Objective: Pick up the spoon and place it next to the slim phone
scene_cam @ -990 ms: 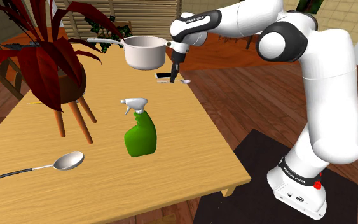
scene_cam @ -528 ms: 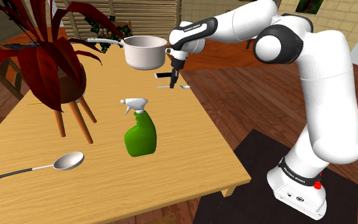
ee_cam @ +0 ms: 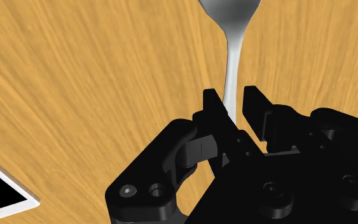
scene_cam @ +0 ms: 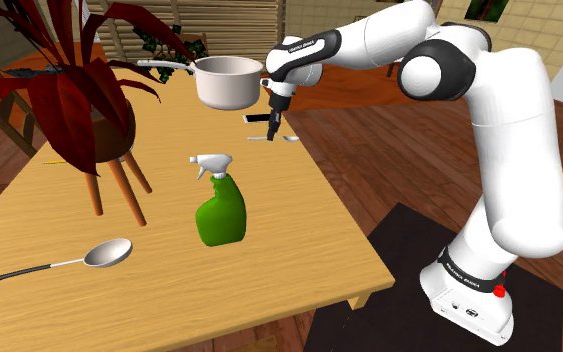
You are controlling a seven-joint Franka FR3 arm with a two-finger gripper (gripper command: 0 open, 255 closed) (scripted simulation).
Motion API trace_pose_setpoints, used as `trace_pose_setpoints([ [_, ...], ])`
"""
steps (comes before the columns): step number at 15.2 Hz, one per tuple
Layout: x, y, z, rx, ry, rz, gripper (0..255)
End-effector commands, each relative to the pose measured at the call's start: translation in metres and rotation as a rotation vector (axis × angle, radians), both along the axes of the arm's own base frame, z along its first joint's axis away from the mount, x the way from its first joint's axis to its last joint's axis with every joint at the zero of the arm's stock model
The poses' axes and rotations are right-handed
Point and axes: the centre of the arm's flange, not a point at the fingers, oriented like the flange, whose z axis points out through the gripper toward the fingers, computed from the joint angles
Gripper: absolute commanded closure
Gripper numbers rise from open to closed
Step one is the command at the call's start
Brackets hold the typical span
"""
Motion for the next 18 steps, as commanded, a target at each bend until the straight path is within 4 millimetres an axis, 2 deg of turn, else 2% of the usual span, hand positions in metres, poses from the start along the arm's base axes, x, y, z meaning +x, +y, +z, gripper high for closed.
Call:
trace_pose_setpoints([
  [1,0.000,0.000,0.000,0.000,0.000,0.000,0],
  [6,0.000,0.000,0.000,0.000,0.000,0.000,0],
  [10,-0.003,-0.012,0.048,0.000,0.000,0.000,0],
  [18,-0.003,-0.012,0.048,0.000,0.000,0.000,0],
])
